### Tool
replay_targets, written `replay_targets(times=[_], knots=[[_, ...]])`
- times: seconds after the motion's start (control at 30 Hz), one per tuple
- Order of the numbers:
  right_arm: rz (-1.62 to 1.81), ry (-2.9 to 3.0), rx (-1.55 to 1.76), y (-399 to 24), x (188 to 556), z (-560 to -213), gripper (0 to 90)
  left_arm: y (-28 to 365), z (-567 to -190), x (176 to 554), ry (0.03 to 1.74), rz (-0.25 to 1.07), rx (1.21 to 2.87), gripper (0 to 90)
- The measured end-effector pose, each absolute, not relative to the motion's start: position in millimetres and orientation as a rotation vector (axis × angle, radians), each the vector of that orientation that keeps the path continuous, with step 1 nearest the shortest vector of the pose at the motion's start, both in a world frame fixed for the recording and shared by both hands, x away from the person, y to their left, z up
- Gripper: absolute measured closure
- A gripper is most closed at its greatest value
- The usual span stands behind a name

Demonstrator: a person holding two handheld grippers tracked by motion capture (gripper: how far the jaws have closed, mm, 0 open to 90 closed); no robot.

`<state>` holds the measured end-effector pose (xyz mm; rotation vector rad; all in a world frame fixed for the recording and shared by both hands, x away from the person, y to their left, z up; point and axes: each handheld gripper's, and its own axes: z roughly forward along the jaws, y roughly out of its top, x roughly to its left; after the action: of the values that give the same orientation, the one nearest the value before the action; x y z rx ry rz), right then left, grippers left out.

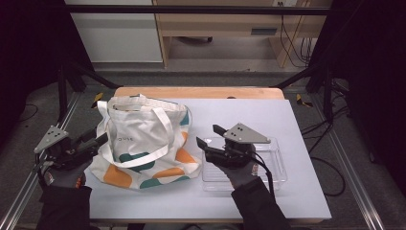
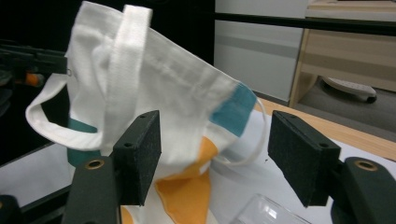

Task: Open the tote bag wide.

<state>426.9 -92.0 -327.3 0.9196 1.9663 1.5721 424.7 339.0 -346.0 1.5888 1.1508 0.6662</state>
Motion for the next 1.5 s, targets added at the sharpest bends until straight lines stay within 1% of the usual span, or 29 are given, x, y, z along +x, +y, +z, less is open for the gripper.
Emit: replay_targets(times=[0.03, 0.07, 0.13, 0.17, 0.2, 0.27, 0.3, 0.33, 0.37, 0.4, 0.53, 0.57, 0.67, 0.77, 0.83, 1.0, 1.03, 1.07, 1.1, 1.13, 1.2, 1.23, 1.3, 1.4, 1.5], knots=[[1.585, 1.973, 0.904, -85, 428, -325, 36.1, 339, -347, 425, 1.154, 0.657, 1.592, 51.9], [1.585, 1.973, 0.904, -85, 428, -325, 36.1, 340, -348, 426, 1.157, 0.650, 1.594, 51.9], [1.597, 1.981, 0.887, -77, 429, -323, 37.2, 340, -349, 426, 1.154, 0.639, 1.598, 57.0], [1.611, 1.988, 0.875, -70, 429, -321, 39.5, 339, -349, 426, 1.152, 0.637, 1.602, 58.9], [1.611, 1.988, 0.875, -70, 429, -321, 39.5, 339, -349, 426, 1.151, 0.635, 1.606, 58.9], [1.624, 1.997, 0.855, -61, 430, -318, 41.1, 339, -349, 425, 1.149, 0.632, 1.608, 62.1], [1.629, 2.008, 0.836, -53, 432, -316, 43.0, 339, -349, 425, 1.147, 0.631, 1.608, 65.7], [1.629, 2.008, 0.836, -53, 432, -316, 43.0, 338, -349, 425, 1.148, 0.635, 1.609, 65.7], [1.638, 2.016, 0.827, -45, 434, -313, 44.7, 338, -348, 425, 1.148, 0.636, 1.609, 68.5], [1.638, 2.016, 0.827, -45, 434, -313, 44.7, 339, -348, 425, 1.147, 0.631, 1.610, 68.5], [1.656, 2.029, 0.808, -30, 437, -309, 48.3, 339, -348, 425, 1.146, 0.624, 1.613, 73.7], [1.658, 2.037, 0.817, -24, 440, -310, 49.4, 339, -348, 425, 1.144, 0.622, 1.616, 76.3], [1.659, 2.045, 0.826, -20, 442, -311, 51.1, 339, -348, 424, 1.142, 0.617, 1.624, 78.8], [1.658, 2.051, 0.839, -14, 445, -312, 56.2, 339, -348, 424, 1.145, 0.615, 1.630, 81.9], [1.659, 2.071, 0.833, -10, 447, -313, 63.3, 340, -348, 424, 1.148, 0.611, 1.635, 84.0], [1.631, 2.104, 0.838, -7, 447, -315, 68.7, 341, -348, 424, 1.147, 0.607, 1.634, 83.9], [1.633, 2.114, 0.832, -8, 446, -316, 76.9, 341, -347, 424, 1.145, 0.607, 1.633, 83.5], [1.633, 2.114, 0.832, -8, 446, -316, 76.9, 341, -347, 423, 1.145, 0.608, 1.630, 83.5], [1.637, 2.122, 0.822, -8, 445, -317, 83.3, 340, -346, 423, 1.143, 0.611, 1.628, 81.6], [1.637, 2.122, 0.822, -8, 445, -317, 83.3, 341, -346, 423, 1.141, 0.613, 1.627, 81.6], [1.636, 2.133, 0.811, -8, 442, -317, 84.4, 342, -344, 422, 1.131, 0.617, 1.624, 76.6], [1.636, 2.133, 0.811, -8, 442, -317, 84.4, 342, -344, 422, 1.130, 0.623, 1.618, 76.6], [1.633, 2.139, 0.805, -8, 441, -318, 85.0, 342, -342, 421, 1.132, 0.629, 1.602, 71.9], [1.642, 2.146, 0.797, -8, 438, -321, 85.6, 343, -340, 419, 1.126, 0.635, 1.587, 67.3], [1.642, 2.155, 0.789, -8, 436, -323, 85.8, 343, -338, 418, 1.120, 0.644, 1.577, 66.7]])
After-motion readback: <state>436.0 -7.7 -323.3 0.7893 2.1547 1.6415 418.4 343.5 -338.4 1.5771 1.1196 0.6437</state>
